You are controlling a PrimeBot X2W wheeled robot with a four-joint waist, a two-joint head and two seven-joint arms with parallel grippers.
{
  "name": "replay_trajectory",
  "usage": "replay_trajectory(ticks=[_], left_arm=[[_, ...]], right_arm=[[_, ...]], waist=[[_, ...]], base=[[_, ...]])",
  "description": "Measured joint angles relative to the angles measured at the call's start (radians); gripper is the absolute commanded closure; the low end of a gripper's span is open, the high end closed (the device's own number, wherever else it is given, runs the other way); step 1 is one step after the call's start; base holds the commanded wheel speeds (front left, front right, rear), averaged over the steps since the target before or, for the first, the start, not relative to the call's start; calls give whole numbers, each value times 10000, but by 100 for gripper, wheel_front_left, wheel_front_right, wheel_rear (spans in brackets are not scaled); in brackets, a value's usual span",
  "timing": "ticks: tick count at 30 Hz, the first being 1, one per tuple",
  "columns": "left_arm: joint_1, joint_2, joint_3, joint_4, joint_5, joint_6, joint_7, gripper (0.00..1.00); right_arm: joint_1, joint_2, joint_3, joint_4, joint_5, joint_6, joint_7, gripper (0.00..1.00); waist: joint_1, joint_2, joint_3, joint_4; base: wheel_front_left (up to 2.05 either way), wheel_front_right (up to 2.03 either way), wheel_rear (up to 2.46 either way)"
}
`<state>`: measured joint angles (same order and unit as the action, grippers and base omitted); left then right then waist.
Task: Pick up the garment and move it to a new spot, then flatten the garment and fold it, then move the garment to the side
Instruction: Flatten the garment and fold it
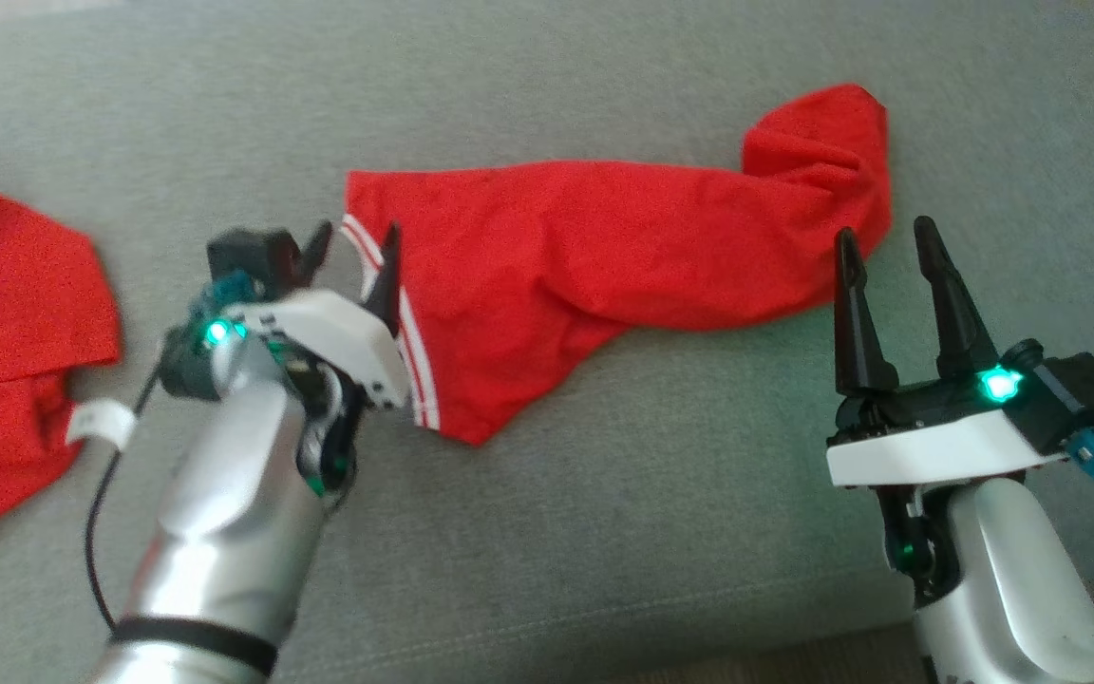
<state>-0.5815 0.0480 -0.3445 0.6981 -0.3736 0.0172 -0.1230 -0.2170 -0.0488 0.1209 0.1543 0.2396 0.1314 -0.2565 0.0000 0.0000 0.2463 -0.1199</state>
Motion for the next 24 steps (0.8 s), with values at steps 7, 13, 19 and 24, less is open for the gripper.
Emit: replay_trajectory(ticks=[7,13,19,24], left_arm=[[-1280,353,-6,1298,470,464,-94,0],[-1657,575,-464,2437,920,479,171,0],[-2100,612,-650,3120,920,161,261,47],[-2391,606,-594,3258,744,-155,-217,100]], right_arm=[[-13,-4,50,17,157,0,0,0],[-29,-2,196,15,263,0,0,0],[-60,-2,245,-8,334,0,0,0],[-197,-2,249,-8,422,0,0,0]], waist=[[0,0,433,-591],[0,0,538,-874],[0,0,663,-1008],[0,0,683,-1093]], base=[[0,0,0],[0,0,0],[0,0,0],[0,0,0]])
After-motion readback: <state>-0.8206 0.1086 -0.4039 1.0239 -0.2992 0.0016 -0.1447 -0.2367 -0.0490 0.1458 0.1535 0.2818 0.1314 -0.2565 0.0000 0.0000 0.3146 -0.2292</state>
